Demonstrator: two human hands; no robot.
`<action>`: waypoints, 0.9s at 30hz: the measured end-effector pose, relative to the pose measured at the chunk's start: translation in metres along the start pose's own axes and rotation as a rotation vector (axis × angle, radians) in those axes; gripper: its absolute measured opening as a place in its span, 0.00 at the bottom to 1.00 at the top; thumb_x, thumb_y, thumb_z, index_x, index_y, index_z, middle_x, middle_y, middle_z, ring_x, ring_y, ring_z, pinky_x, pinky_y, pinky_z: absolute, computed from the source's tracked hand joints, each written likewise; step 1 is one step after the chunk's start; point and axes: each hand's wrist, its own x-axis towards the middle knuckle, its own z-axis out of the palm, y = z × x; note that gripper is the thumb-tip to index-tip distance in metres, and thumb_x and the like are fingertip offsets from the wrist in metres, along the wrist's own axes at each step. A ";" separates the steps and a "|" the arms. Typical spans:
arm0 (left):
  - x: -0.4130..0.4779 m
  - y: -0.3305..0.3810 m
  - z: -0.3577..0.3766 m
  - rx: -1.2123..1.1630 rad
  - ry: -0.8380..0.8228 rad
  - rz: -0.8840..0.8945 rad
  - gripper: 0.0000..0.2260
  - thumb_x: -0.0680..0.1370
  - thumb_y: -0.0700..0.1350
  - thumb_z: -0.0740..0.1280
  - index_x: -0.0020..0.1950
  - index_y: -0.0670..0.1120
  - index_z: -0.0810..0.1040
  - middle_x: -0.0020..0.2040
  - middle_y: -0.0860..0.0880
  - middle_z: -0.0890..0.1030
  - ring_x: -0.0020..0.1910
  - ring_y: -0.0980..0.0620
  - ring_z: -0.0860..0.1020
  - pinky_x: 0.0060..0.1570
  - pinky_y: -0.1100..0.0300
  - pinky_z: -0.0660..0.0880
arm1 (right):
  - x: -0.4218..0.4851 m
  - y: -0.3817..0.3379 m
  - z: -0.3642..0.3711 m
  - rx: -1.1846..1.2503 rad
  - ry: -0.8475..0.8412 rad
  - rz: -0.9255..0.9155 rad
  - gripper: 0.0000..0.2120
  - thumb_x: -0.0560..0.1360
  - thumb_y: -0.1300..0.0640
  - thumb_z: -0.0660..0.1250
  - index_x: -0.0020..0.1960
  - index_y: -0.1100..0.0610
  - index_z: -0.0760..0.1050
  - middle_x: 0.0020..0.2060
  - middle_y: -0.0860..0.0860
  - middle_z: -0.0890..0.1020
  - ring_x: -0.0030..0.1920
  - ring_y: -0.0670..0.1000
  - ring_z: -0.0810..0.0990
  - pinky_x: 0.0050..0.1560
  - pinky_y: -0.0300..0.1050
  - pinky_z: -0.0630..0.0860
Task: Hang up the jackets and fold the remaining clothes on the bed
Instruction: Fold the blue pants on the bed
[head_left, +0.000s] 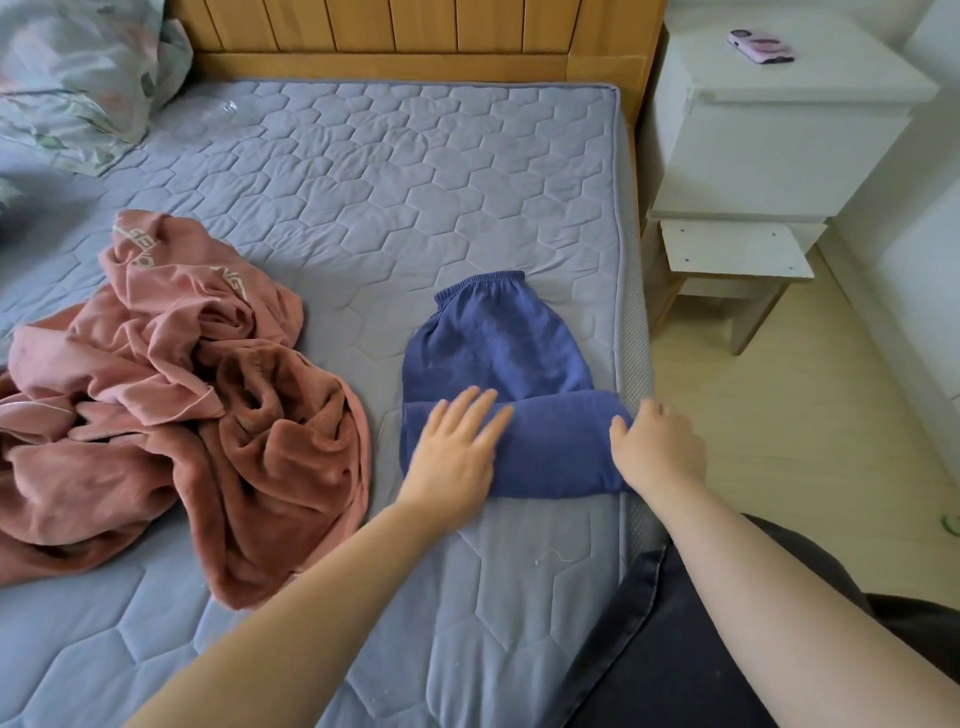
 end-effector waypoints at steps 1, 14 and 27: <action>0.001 0.011 0.000 0.021 -0.108 0.038 0.24 0.74 0.47 0.53 0.69 0.46 0.72 0.69 0.43 0.72 0.68 0.39 0.70 0.63 0.40 0.68 | 0.003 0.003 -0.001 0.101 -0.093 0.090 0.24 0.79 0.44 0.55 0.65 0.61 0.69 0.63 0.59 0.75 0.61 0.61 0.74 0.58 0.52 0.70; 0.019 0.052 0.037 -0.147 -0.466 -0.045 0.26 0.81 0.59 0.52 0.78 0.58 0.47 0.79 0.53 0.43 0.77 0.49 0.40 0.73 0.43 0.38 | 0.002 0.017 -0.006 0.609 -0.066 0.255 0.12 0.69 0.59 0.68 0.30 0.61 0.69 0.29 0.59 0.74 0.33 0.59 0.75 0.35 0.50 0.73; 0.074 0.018 -0.004 -1.193 -0.278 -0.831 0.07 0.77 0.38 0.63 0.46 0.46 0.80 0.36 0.50 0.81 0.32 0.56 0.77 0.32 0.67 0.73 | -0.037 -0.021 0.021 0.532 0.071 -0.205 0.04 0.67 0.69 0.65 0.41 0.64 0.77 0.42 0.59 0.78 0.43 0.61 0.76 0.39 0.48 0.70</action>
